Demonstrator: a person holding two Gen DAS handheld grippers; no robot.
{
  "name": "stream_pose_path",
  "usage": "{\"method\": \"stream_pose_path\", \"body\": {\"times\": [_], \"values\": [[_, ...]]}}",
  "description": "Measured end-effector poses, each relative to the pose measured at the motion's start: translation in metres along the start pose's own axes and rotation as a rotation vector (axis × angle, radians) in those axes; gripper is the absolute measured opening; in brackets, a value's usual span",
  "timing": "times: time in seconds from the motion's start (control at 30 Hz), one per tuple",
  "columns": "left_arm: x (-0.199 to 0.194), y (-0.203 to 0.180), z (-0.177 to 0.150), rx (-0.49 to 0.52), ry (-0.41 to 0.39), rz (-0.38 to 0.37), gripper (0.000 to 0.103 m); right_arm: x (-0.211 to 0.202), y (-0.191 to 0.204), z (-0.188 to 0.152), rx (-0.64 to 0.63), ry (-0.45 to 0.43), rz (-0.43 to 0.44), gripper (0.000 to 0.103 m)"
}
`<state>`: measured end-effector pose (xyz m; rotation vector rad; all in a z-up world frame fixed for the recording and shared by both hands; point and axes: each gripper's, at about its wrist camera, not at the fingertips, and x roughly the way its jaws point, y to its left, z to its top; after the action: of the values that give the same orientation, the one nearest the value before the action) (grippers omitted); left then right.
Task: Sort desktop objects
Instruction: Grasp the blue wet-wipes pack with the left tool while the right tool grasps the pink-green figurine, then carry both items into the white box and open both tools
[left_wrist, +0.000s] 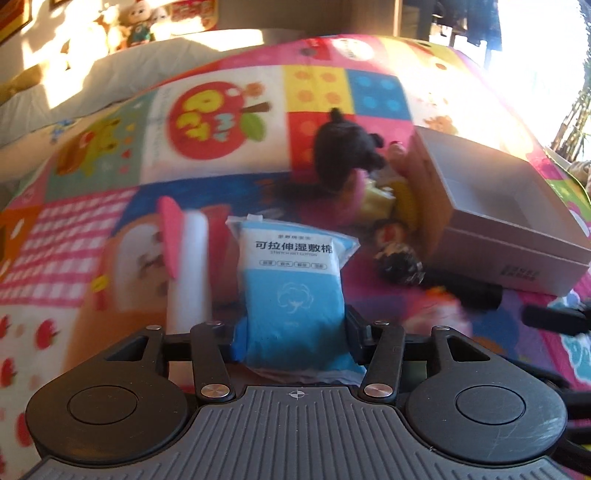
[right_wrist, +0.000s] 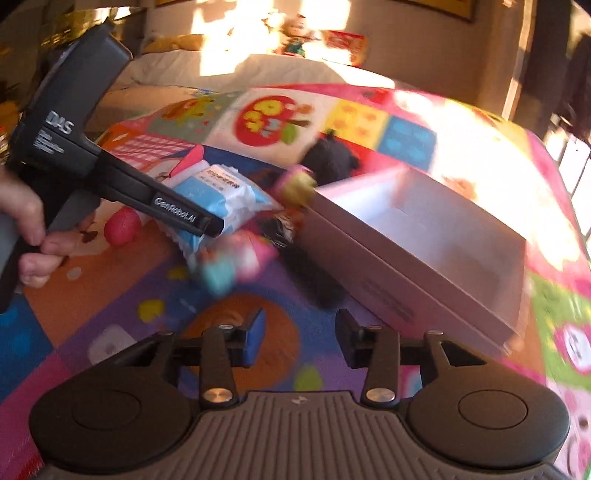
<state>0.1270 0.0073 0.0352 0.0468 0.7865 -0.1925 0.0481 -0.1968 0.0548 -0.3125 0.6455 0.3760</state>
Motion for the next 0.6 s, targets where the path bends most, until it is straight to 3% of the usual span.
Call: {"method": "stream_pose_path", "body": {"times": [0.1,0.17,0.2,0.23,0.4,0.47,0.53,0.6], "values": [[-0.014,0.018,-0.011,-0.004,0.019,-0.005,0.055,0.019,0.018,0.016,-0.032,0.005,0.059,0.044],[-0.02,0.025,-0.017,-0.008,0.025,-0.011,0.055,0.03,0.025,0.025,-0.006,-0.02,0.073,0.063],[-0.023,0.027,-0.02,-0.007,0.026,-0.015,0.055,0.035,0.027,0.031,0.008,-0.032,0.062,0.082],[-0.025,0.029,-0.022,-0.007,0.027,-0.02,0.056,0.04,0.028,0.035,0.028,-0.039,0.054,0.087],[-0.023,0.034,-0.018,-0.025,0.016,-0.022,0.059,0.06,0.027,0.044,0.116,-0.024,0.117,0.087],[-0.022,0.034,-0.018,-0.028,0.019,-0.031,0.063,0.065,0.028,0.043,0.119,0.005,0.12,0.078],[-0.021,0.031,-0.018,-0.013,0.018,-0.043,0.068,0.067,0.028,0.04,0.131,0.066,0.157,0.059],[-0.019,0.028,-0.017,0.001,0.016,-0.049,0.069,0.06,0.027,0.033,0.13,0.086,0.173,0.057]]}}
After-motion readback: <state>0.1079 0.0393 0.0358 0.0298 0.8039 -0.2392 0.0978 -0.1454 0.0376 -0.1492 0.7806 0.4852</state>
